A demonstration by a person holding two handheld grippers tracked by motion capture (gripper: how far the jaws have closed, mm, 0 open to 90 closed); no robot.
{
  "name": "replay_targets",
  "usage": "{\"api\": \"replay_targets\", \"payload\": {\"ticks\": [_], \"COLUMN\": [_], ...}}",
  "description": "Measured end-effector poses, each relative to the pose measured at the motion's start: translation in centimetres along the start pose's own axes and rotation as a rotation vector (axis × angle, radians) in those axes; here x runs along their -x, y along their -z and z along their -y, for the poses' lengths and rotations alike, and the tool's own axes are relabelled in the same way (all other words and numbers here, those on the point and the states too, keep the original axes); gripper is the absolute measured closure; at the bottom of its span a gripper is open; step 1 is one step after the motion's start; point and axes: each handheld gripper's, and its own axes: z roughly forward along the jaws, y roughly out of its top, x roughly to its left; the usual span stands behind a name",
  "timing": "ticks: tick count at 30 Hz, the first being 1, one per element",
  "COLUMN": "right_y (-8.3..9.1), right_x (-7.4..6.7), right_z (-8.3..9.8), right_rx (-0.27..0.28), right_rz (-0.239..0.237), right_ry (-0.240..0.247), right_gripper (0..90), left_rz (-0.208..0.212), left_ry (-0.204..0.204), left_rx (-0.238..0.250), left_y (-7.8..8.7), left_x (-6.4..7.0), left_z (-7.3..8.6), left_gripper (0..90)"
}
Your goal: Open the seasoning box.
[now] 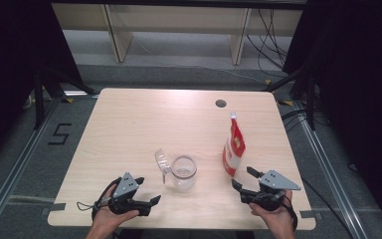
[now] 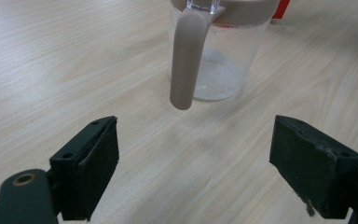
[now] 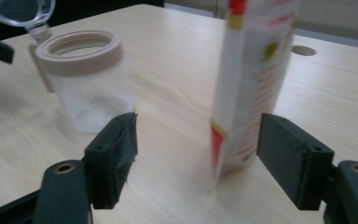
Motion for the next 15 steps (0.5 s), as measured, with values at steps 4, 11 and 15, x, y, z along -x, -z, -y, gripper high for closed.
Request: {"api": "replay_targets", "payload": {"ticks": [4, 11, 15], "right_y": [-0.2, -0.9, -2.2], "right_x": [0.2, 0.1, 0.5], "right_z": [0.0, -0.1, -0.4], "right_rx": [-0.010, 0.002, -0.008], "right_rz": [0.028, 0.032, 0.052], "right_ry": [-0.015, -0.003, 0.022], "right_gripper": [26.6, 26.6, 24.8], "left_rz": [0.007, 0.004, 0.003], "left_ry": [-0.006, -0.005, 0.013], "left_rx": [-0.004, -0.004, -0.005], "left_y": [-0.1, -0.1, -0.2], "left_x": [0.0, -0.1, 0.1], "left_z": [0.0, 0.0, 0.1], "left_gripper": [15.2, 15.2, 15.3]}}
